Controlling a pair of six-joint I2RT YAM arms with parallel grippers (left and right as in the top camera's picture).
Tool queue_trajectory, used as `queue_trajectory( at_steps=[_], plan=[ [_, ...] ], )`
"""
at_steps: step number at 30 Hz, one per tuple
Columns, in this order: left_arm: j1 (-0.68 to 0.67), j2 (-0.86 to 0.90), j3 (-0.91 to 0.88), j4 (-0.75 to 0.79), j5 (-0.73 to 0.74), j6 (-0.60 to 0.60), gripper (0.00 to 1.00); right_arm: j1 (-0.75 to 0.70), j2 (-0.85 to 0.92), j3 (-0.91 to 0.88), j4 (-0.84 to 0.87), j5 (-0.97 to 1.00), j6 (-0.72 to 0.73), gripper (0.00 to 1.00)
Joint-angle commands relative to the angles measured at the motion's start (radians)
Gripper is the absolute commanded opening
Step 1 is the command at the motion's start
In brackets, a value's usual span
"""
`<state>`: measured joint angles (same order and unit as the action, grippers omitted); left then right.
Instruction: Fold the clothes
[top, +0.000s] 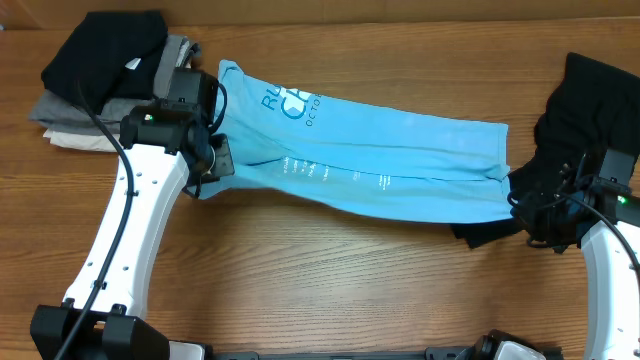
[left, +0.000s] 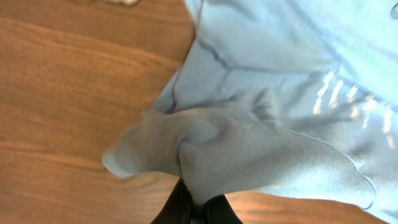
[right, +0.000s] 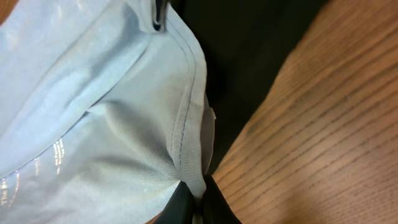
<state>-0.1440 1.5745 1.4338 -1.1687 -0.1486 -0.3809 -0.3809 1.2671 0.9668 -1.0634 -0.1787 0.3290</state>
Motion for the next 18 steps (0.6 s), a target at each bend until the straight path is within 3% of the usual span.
queue_trajectory(
  at_steps=[1, 8, 18],
  plan=[
    [0.003, 0.001, 0.022, 0.015, -0.019, 0.023, 0.04, -0.006, -0.002, 0.017, -0.015, -0.014, -0.042, 0.05],
    [0.006, 0.001, 0.022, 0.047, -0.054, 0.045, 0.04, -0.006, 0.003, 0.017, 0.032, -0.026, -0.045, 0.04],
    [0.008, 0.042, 0.021, 0.274, -0.049, 0.045, 0.04, 0.043, 0.127, 0.017, 0.268, -0.042, -0.044, 0.04]
  ],
)
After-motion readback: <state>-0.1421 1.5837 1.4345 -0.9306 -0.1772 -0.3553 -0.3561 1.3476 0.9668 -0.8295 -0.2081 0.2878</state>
